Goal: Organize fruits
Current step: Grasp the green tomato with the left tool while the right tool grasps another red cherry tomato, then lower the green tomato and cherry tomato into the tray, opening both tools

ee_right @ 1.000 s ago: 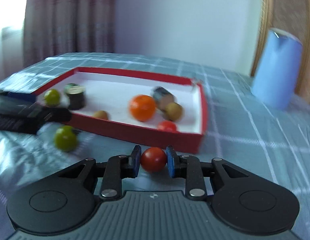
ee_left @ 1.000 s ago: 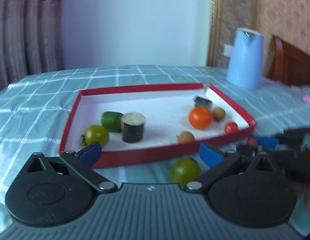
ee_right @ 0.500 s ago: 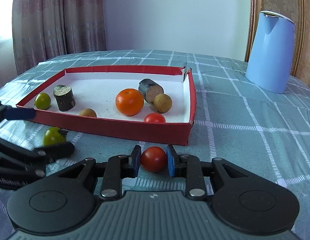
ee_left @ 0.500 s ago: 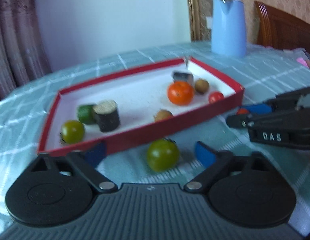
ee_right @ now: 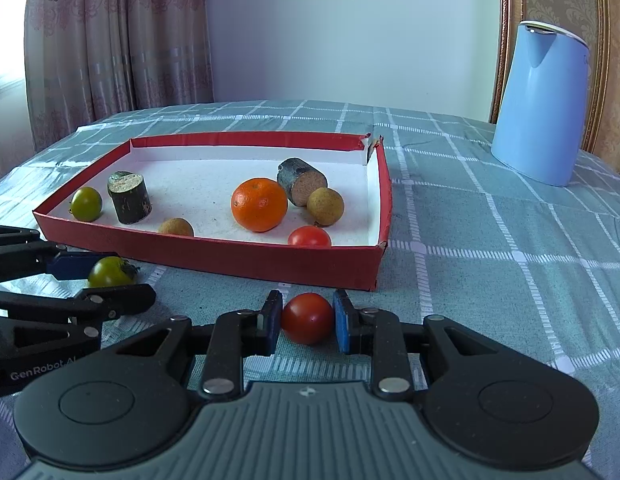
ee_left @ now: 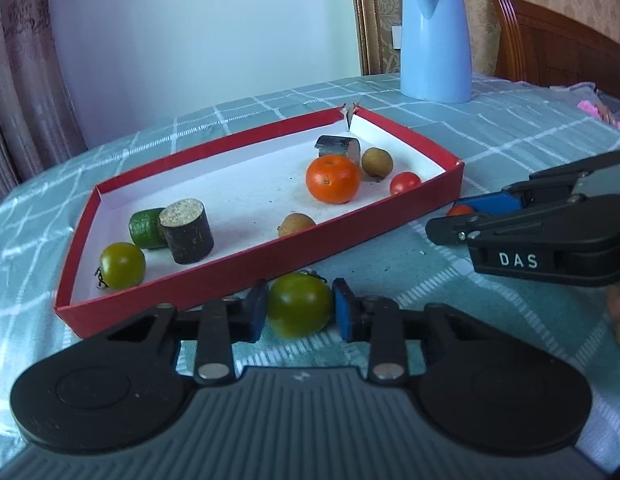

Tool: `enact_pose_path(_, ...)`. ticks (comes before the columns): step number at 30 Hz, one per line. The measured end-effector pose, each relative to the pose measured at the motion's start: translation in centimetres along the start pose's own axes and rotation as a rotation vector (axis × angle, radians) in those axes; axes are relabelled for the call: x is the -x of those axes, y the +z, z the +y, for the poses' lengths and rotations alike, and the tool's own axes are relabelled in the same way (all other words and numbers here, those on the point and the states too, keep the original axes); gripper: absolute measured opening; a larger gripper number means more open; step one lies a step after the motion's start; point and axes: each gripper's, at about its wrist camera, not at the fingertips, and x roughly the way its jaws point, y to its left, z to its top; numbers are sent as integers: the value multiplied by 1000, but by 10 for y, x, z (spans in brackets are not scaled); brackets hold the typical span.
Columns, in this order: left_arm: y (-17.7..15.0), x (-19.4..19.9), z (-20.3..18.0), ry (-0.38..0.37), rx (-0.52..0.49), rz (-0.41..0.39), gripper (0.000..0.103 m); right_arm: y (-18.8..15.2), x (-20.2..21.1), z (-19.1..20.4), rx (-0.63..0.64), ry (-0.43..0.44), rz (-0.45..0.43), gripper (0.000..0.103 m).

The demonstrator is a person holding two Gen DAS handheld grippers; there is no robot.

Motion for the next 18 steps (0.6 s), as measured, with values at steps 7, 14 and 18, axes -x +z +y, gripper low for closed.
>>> enact_pose_path(7,0,0,1,12,6,-2,31,-1,2,0,-4,13,-6,26)
enact_pose_path(14,-1,10,0,28,14,-35,31,-1,10,1,-5,17,-47,27)
enact_pose_path(18,2,18,2,23,24,-58,31,1,18,5,7,29,-83,27)
